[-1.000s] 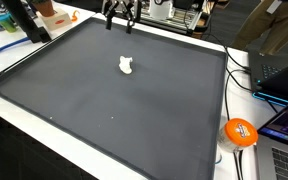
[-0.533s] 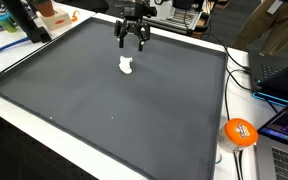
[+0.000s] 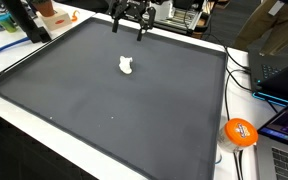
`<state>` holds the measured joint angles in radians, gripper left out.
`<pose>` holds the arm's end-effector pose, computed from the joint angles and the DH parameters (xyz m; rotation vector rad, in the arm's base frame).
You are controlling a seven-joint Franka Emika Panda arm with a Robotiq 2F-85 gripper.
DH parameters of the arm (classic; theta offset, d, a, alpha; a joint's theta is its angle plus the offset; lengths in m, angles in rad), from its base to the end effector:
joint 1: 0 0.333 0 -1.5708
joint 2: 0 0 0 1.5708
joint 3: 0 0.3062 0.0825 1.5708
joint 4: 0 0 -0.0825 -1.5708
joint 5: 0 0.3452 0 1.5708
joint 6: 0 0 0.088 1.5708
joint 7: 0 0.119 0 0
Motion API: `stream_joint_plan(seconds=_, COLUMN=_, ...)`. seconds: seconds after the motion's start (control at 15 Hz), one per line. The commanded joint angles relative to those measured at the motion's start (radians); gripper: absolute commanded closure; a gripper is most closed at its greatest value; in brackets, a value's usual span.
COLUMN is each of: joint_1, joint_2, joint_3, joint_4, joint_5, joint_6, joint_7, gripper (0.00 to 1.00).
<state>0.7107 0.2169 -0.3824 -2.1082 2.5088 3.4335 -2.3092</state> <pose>0.4521 0.0825 0.3203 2.9132 0.1289 0.9652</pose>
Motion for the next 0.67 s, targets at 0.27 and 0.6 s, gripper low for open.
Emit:
stream_joint_plan(seconds=0.27, joint_1=-0.001, joint_2=0.084, joint_3=0.155, joint_4=0.038, joint_5=-0.197, joint_6=0.145, joint_7=0.275, gripper=0.0)
stream_joint_plan(seconds=0.6, joint_1=-0.012, joint_2=0.184, joint_3=0.167, joint_4=0.157, joint_5=-0.08, joint_6=0.292, joint_7=0.166, gripper=0.0)
